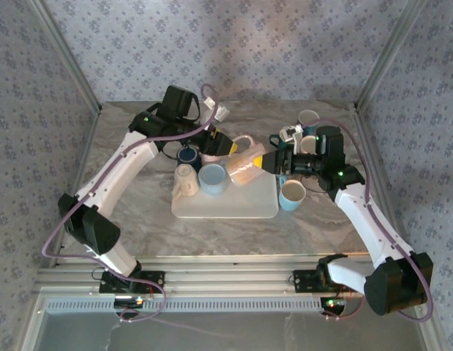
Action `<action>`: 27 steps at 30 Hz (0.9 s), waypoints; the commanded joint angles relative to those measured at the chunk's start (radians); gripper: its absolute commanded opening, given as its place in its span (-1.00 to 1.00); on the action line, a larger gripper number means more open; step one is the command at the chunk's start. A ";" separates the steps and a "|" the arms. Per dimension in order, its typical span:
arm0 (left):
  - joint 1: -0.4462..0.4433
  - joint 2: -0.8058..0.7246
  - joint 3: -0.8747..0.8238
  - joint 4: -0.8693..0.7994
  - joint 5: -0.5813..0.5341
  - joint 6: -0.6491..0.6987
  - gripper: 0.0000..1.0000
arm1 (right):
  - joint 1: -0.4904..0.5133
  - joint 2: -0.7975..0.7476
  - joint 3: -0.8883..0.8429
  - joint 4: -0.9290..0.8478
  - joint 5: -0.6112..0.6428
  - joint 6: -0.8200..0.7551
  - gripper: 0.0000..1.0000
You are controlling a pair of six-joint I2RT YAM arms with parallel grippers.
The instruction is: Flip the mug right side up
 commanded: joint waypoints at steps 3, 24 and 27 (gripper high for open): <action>-0.002 -0.008 0.005 -0.012 -0.154 0.025 0.03 | 0.007 -0.009 0.076 0.062 -0.079 -0.022 -0.07; -0.019 0.046 0.015 -0.038 -0.007 0.038 -0.60 | 0.024 0.053 0.083 0.113 -0.162 0.028 -0.07; -0.017 0.066 0.029 -0.080 0.019 0.036 -0.77 | 0.022 0.071 0.088 0.113 -0.165 0.029 -0.04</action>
